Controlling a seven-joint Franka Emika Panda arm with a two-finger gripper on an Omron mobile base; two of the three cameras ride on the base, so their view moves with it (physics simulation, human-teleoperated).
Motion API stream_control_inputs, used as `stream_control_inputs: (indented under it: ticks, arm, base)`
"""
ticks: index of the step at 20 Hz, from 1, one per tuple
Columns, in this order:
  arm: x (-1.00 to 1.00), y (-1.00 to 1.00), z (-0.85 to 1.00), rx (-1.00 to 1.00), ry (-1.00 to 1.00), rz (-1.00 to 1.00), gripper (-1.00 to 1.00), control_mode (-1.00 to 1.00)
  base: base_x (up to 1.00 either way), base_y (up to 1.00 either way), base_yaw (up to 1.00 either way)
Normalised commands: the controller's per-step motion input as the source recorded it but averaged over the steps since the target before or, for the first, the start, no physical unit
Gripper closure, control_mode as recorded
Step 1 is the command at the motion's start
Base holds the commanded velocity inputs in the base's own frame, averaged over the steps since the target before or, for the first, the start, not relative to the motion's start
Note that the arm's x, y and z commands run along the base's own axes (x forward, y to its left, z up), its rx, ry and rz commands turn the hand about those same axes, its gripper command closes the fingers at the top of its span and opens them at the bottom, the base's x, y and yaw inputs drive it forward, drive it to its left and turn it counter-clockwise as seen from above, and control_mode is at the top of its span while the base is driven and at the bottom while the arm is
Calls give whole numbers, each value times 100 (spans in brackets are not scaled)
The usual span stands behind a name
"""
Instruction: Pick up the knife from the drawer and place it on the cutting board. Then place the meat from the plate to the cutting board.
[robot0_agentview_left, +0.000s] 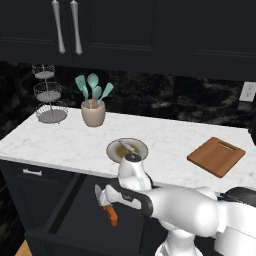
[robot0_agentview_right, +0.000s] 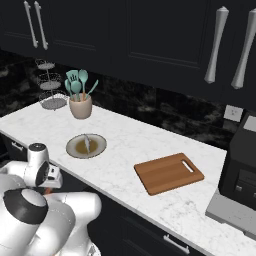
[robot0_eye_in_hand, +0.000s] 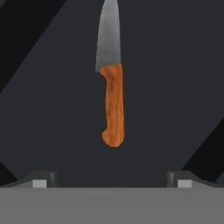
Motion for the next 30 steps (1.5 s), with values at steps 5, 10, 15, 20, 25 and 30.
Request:
stream_control_inputs:
  ticks: [5, 10, 15, 20, 25, 30]
  arm:
    - [13, 0, -26, -3, 0, 0, -100, -100]
    - [10, 17, -14, 0, 0, 0, -100, -100]
    - [3, 6, -15, 0, 0, 0, -100, -100]
    - [1, 0, -15, 0, 0, 0, -100, -100]
    - [16, 0, -17, 0, 0, 0, -100, -100]
    - [21, 0, -24, 0, 0, 0, -100, -100]
  base:
    - [0, 0, 0]
    - [0, 0, 0]
    - [0, 0, 0]
    - [0, 0, 0]
    - [0, 0, 0]
    - [0, 0, 0]
